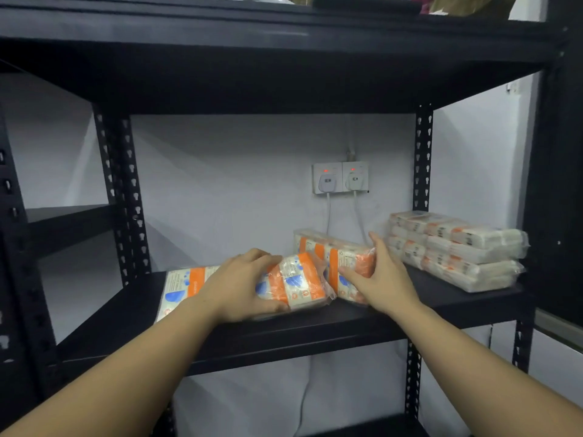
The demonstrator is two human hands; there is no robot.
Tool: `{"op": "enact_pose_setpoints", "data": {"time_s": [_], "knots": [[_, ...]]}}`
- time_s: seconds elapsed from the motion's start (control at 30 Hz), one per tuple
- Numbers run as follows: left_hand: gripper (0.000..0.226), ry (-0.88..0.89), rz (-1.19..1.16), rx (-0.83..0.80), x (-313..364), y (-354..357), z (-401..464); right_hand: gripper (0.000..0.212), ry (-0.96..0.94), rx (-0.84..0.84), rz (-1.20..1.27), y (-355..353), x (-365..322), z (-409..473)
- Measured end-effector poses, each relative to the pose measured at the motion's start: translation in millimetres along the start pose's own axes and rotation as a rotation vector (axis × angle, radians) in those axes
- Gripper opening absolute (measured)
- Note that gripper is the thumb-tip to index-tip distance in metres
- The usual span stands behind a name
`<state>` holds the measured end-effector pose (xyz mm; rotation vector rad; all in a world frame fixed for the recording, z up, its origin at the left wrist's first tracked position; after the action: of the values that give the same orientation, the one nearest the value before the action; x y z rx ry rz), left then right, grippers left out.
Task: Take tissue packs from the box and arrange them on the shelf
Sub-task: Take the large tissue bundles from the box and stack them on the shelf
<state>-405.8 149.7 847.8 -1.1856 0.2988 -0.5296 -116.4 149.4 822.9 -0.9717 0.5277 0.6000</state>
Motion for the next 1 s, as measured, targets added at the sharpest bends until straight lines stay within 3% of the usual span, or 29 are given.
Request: {"op": "enact_pose_setpoints", "data": {"time_s": [0.07, 0.13, 0.23, 0.43, 0.6, 0.67, 0.73, 0.83, 0.9, 1.0], "knots": [[0.096, -0.001, 0.030, -0.024, -4, 1, -4, 0.099, -0.132, 0.125, -0.206, -10, -24, -9], [0.093, 0.007, 0.051, -0.021, -9, 1, -11, 0.084, -0.326, 0.187, -0.285, -13, -55, -23], [0.084, 0.002, 0.055, -0.008, -20, -1, -28, 0.054, -0.488, 0.092, -0.340, 8, -88, -36], [0.056, -0.018, -0.037, 0.030, -50, -7, -66, 0.068, -0.277, -0.261, -0.226, 67, -95, -24], [0.040, -0.187, -0.043, 0.099, -98, -18, -87, 0.070, -0.152, -0.336, -0.152, 87, -82, -22], [0.047, -0.306, -0.114, 0.141, -117, -20, -94, 0.064, -0.160, -0.308, -0.119, 85, -83, -25], [0.072, -0.454, -0.227, 0.186, -132, -19, -100, 0.056, -0.160, -0.298, -0.062, 83, -84, -26], [0.104, -0.638, -0.395, 0.171, -147, -8, -104, 0.062, -0.109, -0.430, 0.087, 90, -81, -26], [0.102, -0.686, -0.470, 0.116, -154, 1, -103, 0.075, -0.073, -0.549, 0.202, 99, -76, -27], [0.097, -0.665, -0.512, 0.120, -160, 2, -101, 0.081, -0.087, -0.551, 0.155, 99, -76, -32]]}}
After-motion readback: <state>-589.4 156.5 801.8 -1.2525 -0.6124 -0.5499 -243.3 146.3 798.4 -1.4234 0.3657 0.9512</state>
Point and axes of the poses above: each hand's wrist, its own z-axis towards the middle knuckle, its own y-axis out of the palm, x = y × z, the point moved 7 cm from there along z, towards the middle knuckle, and after that the axes turned 6 degrees about -x, right-handed, at the moved point
